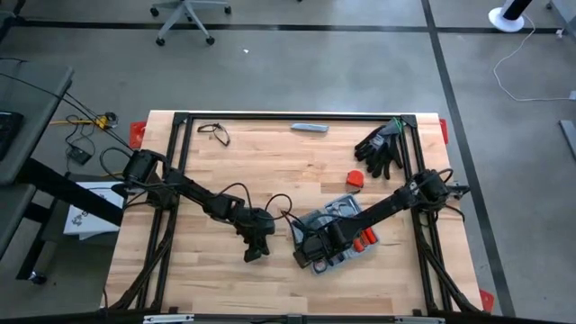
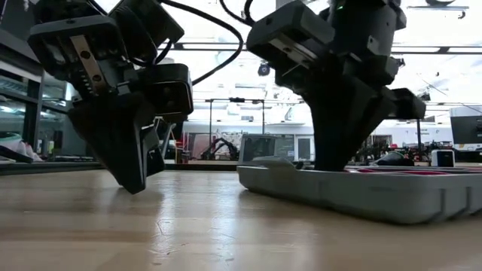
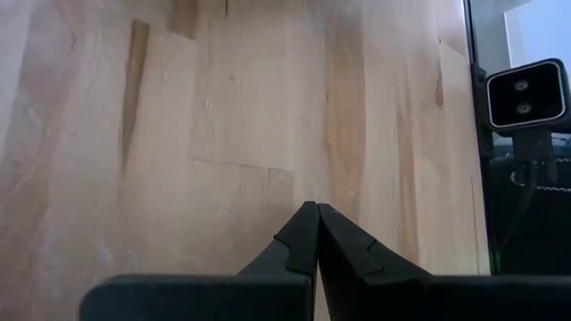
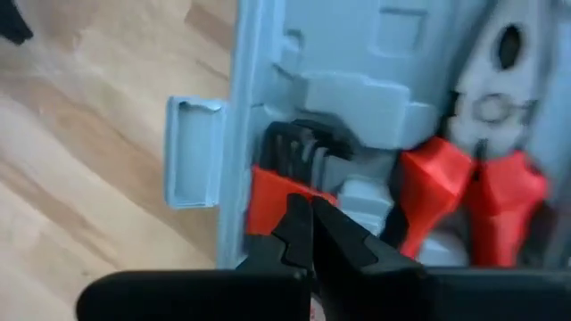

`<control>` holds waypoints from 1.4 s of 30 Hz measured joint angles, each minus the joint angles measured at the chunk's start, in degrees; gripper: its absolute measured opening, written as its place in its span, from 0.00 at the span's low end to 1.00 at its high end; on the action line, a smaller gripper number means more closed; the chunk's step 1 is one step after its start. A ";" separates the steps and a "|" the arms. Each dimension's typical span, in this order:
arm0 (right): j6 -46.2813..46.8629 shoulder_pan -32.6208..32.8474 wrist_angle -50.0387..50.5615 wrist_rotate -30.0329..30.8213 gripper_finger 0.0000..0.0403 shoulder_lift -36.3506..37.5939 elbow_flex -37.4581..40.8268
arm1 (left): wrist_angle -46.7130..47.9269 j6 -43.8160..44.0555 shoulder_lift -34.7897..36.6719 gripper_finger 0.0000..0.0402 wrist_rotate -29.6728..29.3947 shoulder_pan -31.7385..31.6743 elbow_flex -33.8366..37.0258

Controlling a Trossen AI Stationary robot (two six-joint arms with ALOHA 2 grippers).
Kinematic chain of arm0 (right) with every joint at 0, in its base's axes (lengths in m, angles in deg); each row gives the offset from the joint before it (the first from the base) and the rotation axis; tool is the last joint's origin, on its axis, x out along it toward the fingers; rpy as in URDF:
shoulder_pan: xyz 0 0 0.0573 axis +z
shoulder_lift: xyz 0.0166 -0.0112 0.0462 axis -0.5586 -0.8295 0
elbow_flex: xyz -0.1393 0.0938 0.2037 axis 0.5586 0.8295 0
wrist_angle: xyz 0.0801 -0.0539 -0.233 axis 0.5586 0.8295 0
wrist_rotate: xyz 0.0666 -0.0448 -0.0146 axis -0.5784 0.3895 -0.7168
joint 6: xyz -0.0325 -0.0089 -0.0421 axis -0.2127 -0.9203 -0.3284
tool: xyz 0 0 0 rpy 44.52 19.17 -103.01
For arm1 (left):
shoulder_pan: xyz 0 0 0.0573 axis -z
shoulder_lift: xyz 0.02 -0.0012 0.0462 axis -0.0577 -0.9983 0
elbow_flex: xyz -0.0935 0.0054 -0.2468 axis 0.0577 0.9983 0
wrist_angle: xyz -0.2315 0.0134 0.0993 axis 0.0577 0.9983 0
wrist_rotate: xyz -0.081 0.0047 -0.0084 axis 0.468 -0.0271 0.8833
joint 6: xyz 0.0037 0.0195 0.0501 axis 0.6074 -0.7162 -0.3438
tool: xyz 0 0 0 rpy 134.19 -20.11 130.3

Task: Prefit tool cases
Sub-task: Put the orange hex key set into the gray prefit tool case

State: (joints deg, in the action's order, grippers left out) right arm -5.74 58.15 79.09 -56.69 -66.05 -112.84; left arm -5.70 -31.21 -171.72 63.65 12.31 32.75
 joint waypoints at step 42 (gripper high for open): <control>2.74 5.17 -77.25 31.29 0.00 -6.24 19.48 | -28.09 11.02 18.67 0.00 -0.11 -0.68 19.06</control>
State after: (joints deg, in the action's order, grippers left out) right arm -3.00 63.32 1.84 -25.40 -72.29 -93.36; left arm -33.78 -20.19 -153.05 63.55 11.63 51.81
